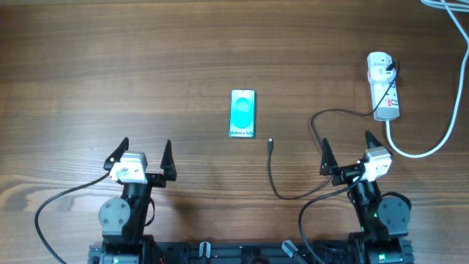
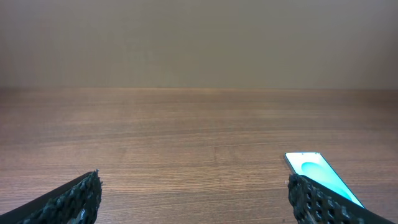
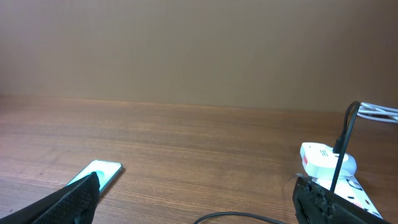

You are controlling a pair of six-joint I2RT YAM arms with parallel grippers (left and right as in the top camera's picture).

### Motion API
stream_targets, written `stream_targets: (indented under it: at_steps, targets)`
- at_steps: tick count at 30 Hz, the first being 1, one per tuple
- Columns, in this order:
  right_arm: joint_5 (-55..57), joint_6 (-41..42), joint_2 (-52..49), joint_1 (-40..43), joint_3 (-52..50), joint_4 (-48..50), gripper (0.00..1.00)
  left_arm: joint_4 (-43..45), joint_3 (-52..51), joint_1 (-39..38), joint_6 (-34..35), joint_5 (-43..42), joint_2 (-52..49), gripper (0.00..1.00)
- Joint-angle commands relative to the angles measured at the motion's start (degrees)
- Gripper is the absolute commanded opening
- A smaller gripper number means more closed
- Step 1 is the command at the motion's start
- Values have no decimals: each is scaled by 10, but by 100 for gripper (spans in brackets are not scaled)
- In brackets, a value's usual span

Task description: Plug charger to phone and switch on socket

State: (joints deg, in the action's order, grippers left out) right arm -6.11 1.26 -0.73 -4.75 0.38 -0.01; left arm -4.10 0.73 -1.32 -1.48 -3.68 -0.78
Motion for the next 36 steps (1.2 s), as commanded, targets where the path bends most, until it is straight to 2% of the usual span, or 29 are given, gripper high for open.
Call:
stream_targets:
  at_steps: [1, 35, 36]
  targets:
    - [8, 4, 2, -3, -1, 2, 100, -1, -4, 2, -11, 2, 4, 100]
    - [8, 4, 2, -3, -1, 2, 100, 1, -4, 2, -11, 2, 4, 100]
    - [8, 4, 2, -3, -1, 2, 100, 2, -4, 1, 9, -28, 4, 100]
